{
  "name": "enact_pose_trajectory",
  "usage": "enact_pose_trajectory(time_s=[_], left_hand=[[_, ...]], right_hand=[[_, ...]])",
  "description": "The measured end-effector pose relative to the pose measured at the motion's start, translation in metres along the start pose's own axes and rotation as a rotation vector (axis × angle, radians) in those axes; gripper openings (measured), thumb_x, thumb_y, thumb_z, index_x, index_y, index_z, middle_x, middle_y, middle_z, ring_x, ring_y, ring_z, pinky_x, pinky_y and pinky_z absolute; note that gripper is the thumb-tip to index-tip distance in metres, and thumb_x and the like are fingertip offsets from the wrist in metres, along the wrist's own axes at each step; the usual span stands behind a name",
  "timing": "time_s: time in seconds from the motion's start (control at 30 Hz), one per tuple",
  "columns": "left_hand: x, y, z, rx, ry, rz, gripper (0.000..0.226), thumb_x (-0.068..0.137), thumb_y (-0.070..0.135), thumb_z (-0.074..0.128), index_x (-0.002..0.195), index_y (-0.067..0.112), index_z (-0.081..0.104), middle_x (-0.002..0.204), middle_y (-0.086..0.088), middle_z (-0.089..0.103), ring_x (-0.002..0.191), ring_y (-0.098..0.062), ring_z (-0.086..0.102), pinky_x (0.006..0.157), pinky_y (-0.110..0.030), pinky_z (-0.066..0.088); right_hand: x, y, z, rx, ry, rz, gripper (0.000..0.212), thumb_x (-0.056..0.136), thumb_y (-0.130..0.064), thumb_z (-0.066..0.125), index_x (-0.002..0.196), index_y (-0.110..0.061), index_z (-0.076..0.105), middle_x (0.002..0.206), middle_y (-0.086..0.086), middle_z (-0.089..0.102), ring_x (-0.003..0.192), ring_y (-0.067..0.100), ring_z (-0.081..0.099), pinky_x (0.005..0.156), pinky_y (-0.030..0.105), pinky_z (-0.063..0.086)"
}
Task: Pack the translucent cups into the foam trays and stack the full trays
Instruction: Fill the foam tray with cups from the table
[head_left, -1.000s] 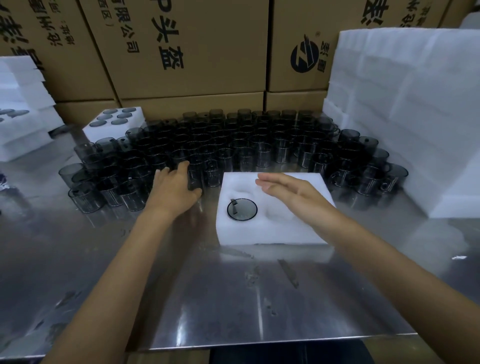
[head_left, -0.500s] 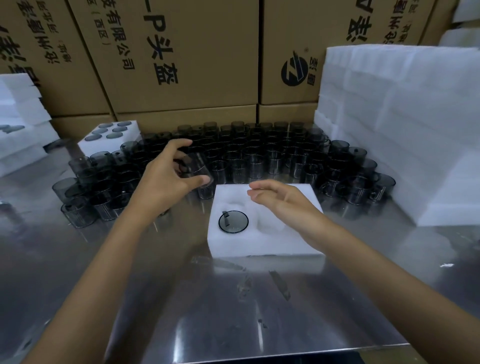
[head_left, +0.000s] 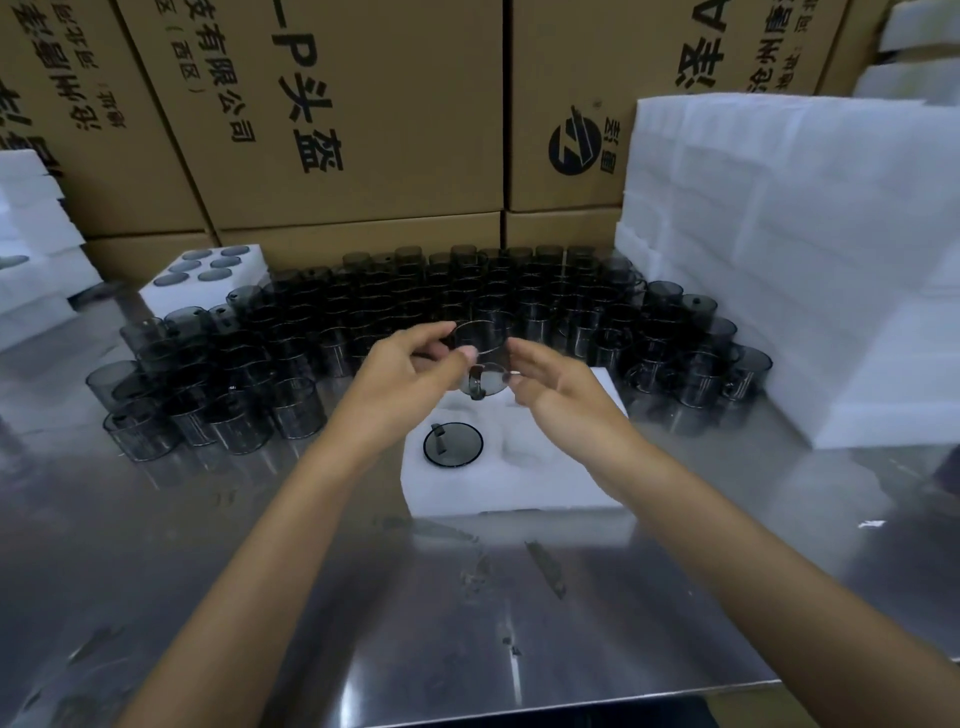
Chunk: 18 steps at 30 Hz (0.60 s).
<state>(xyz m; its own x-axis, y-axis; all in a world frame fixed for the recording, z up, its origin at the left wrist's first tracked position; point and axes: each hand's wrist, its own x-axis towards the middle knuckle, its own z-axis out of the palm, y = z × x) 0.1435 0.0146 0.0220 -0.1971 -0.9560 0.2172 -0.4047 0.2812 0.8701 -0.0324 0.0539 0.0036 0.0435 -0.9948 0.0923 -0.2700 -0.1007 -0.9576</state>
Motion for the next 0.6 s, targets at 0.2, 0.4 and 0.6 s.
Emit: enact_pose_trajectory(time_s=[0.2,0.4,0.6], left_hand=[[-0.002,-0.012,-0.008,-0.113,0.045,0.011,0.020,0.092,0.023,0.069,0.110,0.030,0.064,0.104,0.009,0.071,0.077,-0.004,0.072,0.077,-0.022,0.054],[0.005,-0.029,-0.010,-0.180,0.059,0.002,0.045,0.086,0.021,0.075,0.129,0.018,0.063,0.109,0.011,0.066,0.084,0.011,0.065,0.075,-0.009,0.052],[0.005,-0.050,0.004,-0.256,0.135,0.029,0.043,0.083,0.020,0.077,0.125,0.016,0.067,0.115,-0.002,0.066,0.093,0.004,0.066,0.081,-0.009,0.049]], right_hand=[[0.009,-0.011,-0.005,-0.071,-0.148,-0.034,0.037,0.099,-0.007,0.057,0.126,-0.031,0.062,0.122,-0.018,0.067,0.109,-0.005,0.063,0.085,0.008,0.046],[0.027,-0.007,0.000,-0.080,-0.214,0.013,0.041,0.104,-0.014,0.045,0.136,-0.035,0.058,0.134,-0.018,0.061,0.128,0.000,0.049,0.102,0.022,0.035],[0.039,0.014,0.008,-0.094,-0.184,-0.011,0.043,0.106,-0.010,0.044,0.138,-0.038,0.050,0.111,-0.046,0.057,0.100,-0.032,0.048,0.081,-0.007,0.035]])
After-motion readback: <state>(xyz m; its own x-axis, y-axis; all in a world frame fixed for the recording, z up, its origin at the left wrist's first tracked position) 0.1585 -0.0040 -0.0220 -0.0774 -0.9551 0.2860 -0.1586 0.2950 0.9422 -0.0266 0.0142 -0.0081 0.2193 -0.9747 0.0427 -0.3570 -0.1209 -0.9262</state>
